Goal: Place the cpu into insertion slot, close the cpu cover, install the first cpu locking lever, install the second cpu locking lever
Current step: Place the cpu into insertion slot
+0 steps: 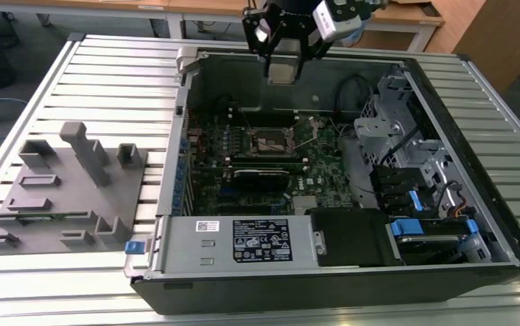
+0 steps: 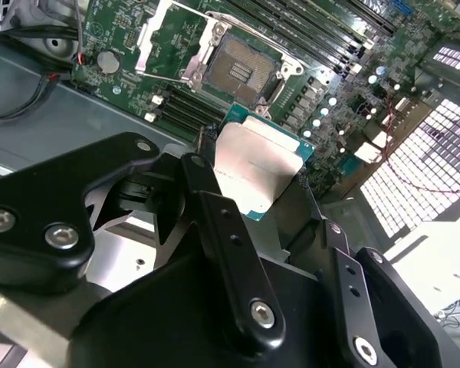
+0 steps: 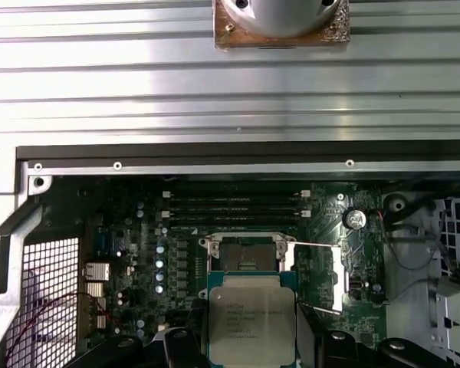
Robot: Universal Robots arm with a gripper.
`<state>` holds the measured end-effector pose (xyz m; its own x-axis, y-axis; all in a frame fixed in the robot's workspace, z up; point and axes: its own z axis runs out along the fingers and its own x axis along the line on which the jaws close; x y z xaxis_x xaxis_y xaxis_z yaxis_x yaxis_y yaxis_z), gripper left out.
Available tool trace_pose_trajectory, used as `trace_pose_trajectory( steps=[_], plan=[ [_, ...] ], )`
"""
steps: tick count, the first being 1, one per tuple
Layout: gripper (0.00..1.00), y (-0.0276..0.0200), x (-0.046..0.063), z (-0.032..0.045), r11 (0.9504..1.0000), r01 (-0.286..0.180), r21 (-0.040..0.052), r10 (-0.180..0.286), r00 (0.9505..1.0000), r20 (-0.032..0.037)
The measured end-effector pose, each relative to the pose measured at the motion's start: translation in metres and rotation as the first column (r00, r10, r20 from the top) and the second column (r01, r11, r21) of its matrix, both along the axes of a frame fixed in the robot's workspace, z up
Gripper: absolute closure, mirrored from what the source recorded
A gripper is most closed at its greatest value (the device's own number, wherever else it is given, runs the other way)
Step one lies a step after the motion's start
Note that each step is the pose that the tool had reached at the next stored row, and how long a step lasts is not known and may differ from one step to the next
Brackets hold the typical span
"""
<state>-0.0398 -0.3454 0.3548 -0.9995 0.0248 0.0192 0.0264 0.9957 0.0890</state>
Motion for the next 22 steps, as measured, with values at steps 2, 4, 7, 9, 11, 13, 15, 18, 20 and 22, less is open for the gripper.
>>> trace_pose_trajectory(
  steps=[2, 4, 7, 9, 11, 13, 15, 18, 20, 22],
  plan=[
    [0.46, 0.0000, 0.000, -0.0024, 1.0000, 0.000, -0.0001, 0.000, 1.0000, 0.0001],
    [0.46, 0.0000, 0.000, -0.0053, 1.0000, 0.000, -0.0001, 0.000, 1.0000, 0.0004],
    [0.46, 0.0000, 0.000, -0.0096, 1.0000, 0.000, -0.0001, 0.000, 1.0000, 0.0005],
    [0.46, 0.0000, 0.000, -0.0124, 1.0000, 0.000, -0.0002, 0.000, 1.0000, 0.0005],
    [0.46, 0.0000, 0.000, -0.0147, 1.0000, 0.000, -0.0001, 0.000, 1.0000, 0.0005],
    [0.46, 0.0000, 0.000, -0.0157, 1.0000, 0.000, -0.0003, 0.000, 1.0000, 0.0004],
    [0.46, 0.0000, 0.000, -0.0159, 1.0000, 0.000, -0.0003, 0.000, 1.0000, 0.0004],
    [0.46, 0.0000, 0.000, -0.0161, 1.0000, 0.000, -0.0001, 0.000, 1.0000, 0.0005],
    [0.46, 0.0000, 0.000, -0.0175, 1.0000, 0.000, 0.0002, 0.000, 1.0000, 0.0007],
    [0.46, 0.0000, 0.000, -0.0194, 1.0000, 0.000, -0.0001, 0.000, 1.0000, 0.0006]
  ],
)
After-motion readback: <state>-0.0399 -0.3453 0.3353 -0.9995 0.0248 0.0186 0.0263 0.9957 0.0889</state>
